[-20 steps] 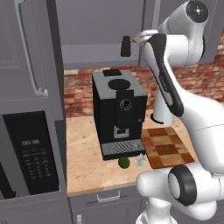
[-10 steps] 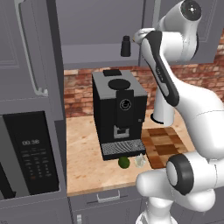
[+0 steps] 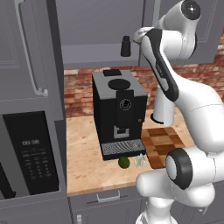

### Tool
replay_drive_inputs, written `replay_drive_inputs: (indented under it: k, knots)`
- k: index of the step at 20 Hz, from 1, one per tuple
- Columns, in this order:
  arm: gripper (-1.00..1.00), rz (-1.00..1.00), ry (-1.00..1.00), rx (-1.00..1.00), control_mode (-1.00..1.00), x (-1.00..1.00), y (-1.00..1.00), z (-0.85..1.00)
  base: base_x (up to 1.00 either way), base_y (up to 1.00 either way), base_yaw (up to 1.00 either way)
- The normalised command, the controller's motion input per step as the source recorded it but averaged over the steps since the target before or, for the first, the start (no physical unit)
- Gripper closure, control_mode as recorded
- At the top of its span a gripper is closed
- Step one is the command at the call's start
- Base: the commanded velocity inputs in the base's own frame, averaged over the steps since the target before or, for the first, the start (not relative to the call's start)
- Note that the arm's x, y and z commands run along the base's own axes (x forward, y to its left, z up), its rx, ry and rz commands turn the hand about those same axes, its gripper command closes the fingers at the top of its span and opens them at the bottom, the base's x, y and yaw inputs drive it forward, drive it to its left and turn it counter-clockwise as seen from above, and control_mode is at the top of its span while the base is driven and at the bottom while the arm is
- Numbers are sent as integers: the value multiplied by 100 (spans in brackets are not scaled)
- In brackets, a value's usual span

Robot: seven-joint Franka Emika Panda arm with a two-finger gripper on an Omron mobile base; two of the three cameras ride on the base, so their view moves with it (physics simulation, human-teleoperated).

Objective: Open the cabinet. Place the bowl and condiment on the counter. Then place the lime and garlic on the cutting board.

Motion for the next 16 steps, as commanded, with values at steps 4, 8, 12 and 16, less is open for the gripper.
replay_drive_inputs:
  k: [4,8,12,16]
  knots:
    - [-100,3,0,0,-100,28,-15,0,0,0,0]
    - [100,0,0,0,-100,23,-22,0,0,0,0]
    - [100,0,0,0,-100,21,-32,0,0,0,0]
    - [100,0,0,0,-100,24,-33,0,0,0,0]
